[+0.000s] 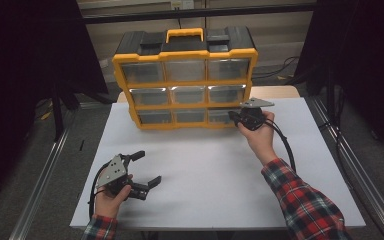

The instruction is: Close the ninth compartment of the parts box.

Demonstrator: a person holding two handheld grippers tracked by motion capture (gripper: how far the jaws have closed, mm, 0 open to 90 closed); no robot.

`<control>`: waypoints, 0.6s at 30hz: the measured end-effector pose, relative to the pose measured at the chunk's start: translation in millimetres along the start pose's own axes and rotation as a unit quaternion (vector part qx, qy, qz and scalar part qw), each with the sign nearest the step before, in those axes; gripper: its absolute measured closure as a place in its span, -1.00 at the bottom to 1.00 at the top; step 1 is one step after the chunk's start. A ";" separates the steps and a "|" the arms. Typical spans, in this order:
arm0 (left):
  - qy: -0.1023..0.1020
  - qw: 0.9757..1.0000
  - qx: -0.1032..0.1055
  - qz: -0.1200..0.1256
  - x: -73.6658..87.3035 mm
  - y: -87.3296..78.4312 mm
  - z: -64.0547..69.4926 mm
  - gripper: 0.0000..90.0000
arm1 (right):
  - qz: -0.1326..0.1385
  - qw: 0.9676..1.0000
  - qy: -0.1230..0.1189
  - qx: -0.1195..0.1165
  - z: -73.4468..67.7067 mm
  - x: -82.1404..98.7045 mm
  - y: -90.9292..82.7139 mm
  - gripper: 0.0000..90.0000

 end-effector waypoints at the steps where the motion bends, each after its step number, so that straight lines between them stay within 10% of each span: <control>1: 0.000 1.000 0.000 0.000 0.0 0.0 0.0 -0.99 | 0.001 1.000 -0.001 0.000 0.2 -0.3 0.4 1.00; 18: 0.001 1.000 -0.001 0.000 0.0 -0.4 -0.3 -0.99 | -0.005 1.000 0.003 0.005 3.1 1.6 5.2 1.00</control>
Point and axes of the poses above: each handheld gripper's, and its own axes: y roughly forward along the jaws, x roughly out of its underside, z roughly to its right, the point moved 7 cm from there along y, roughly forward along the jaws, and after that the axes turned 2 degrees about -x, right-handed, at the moved point
